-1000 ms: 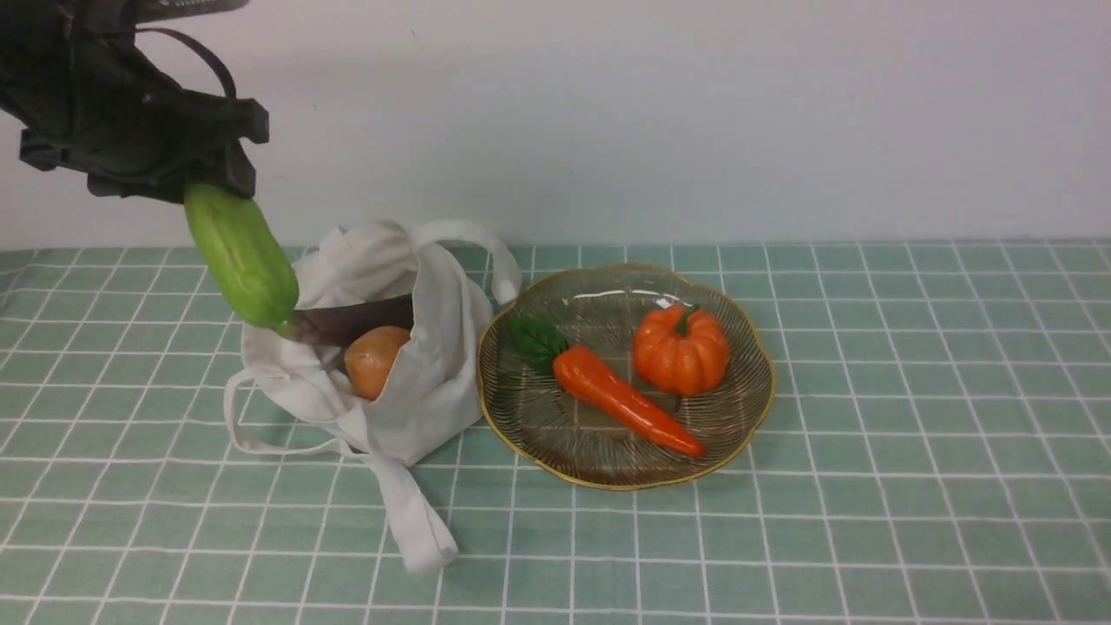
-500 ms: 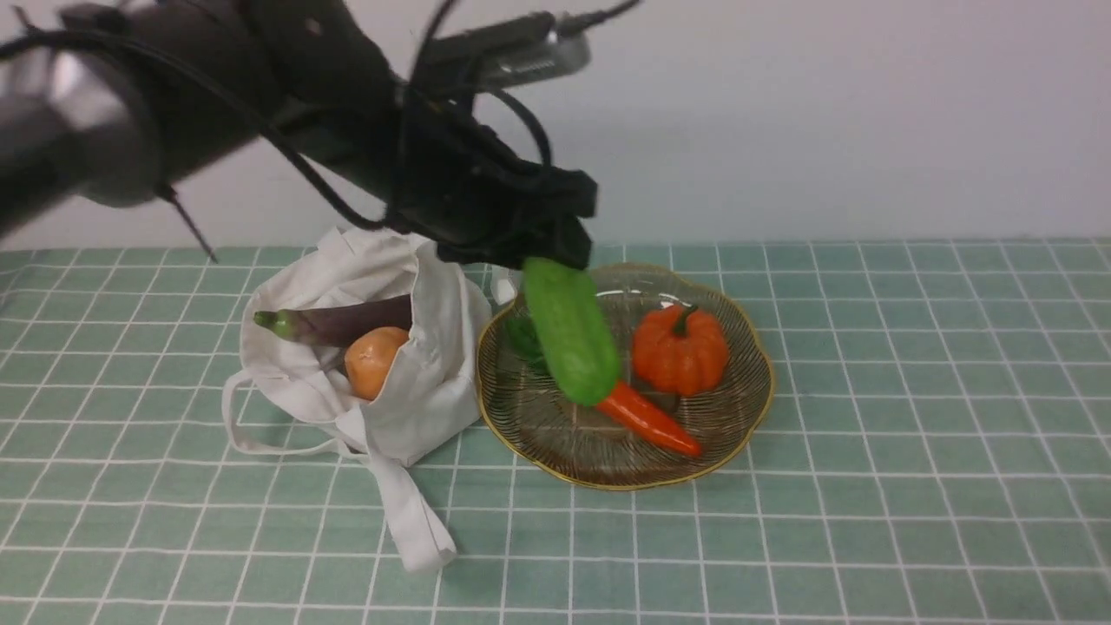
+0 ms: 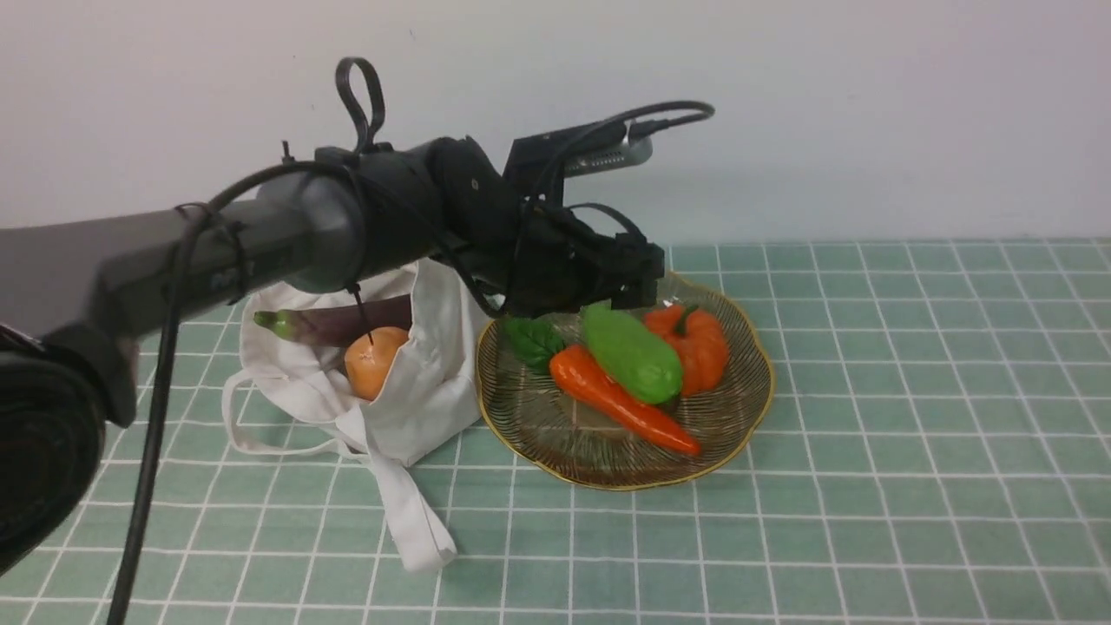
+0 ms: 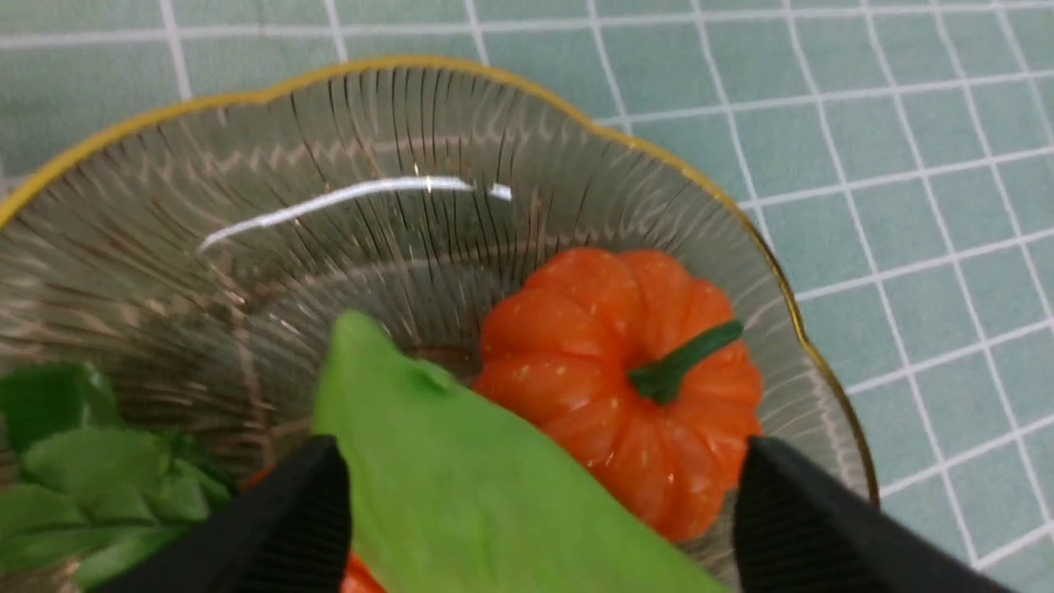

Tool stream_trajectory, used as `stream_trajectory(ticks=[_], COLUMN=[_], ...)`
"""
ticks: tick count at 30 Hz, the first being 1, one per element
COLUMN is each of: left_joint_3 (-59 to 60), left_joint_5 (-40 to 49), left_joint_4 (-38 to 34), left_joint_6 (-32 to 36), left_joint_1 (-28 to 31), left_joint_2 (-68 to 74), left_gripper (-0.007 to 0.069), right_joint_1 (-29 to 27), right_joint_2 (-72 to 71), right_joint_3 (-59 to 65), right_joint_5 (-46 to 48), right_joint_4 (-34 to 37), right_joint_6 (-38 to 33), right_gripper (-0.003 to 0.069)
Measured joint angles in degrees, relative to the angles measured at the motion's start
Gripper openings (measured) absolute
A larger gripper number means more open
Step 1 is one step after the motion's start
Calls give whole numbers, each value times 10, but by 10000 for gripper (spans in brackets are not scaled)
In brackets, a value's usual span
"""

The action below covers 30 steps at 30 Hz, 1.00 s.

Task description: Take vegetables from cloth bag on blue coffee tablecloth place on plate.

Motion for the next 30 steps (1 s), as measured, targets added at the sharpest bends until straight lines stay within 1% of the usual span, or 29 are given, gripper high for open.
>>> stream_trajectory(ticks=[2, 5, 7, 8, 9, 10, 11, 12, 13, 14, 16, 17, 20, 23, 24, 26, 29, 30], left_joint_3=[0, 1, 1, 1, 1, 1, 1, 1, 1, 1, 1, 3, 35, 127, 178, 261, 395, 449], left_joint_5=[15, 38, 72, 80, 101, 129, 150, 181, 202, 233, 266, 279, 308, 310, 299, 270, 170, 117], left_joint_4=[0, 0, 2, 2, 7, 15, 24, 42, 56, 83, 125, 142, 181, 205, 206, 206, 200, 197], left_joint_6=[10, 15, 19, 19, 19, 19, 19, 20, 21, 21, 20, 18, 10, 8, 8, 8, 8, 8], left_joint_1=[0, 4, 14, 15, 20, 27, 31, 36, 38, 41, 42, 42, 36, 20, 14, 5, 0, -1], left_joint_2=[-6, -25, -66, -75, -97, -121, -146, -171, -196, -221, -264, -283, -354, -440, -477, -534, -619, -662], left_gripper=[605, 591, 520, 512, 467, 401, 352, 274, 221, 138, 57, 29, 0, -8, -8, -8, -8, -8], right_joint_1=[0, 0, 0, 0, 0, 0, 0, 0, 0, 0, 0, 0, 0, 0, 0, 0, 0, 0], right_joint_2=[0, 0, 0, 0, 0, 0, 0, 0, 0, 0, 0, 0, 0, 0, 0, 0, 0, 0], right_joint_3=[0, 0, 0, 0, 0, 0, 0, 0, 0, 0, 0, 0, 0, 0, 0, 0, 0, 0], right_joint_5=[0, 0, 0, 0, 0, 0, 0, 0, 0, 0, 0, 0, 0, 0, 0, 0, 0, 0], right_joint_4=[0, 0, 0, 0, 0, 0, 0, 0, 0, 0, 0, 0, 0, 0, 0, 0, 0, 0], right_joint_6=[0, 0, 0, 0, 0, 0, 0, 0, 0, 0, 0, 0, 0, 0, 0, 0, 0, 0], right_gripper=[-15, -15, -15, -15, -15, -15, -15, -15, -15, -15, -15, -15, -15, -15, -15, -15, -15, -15])
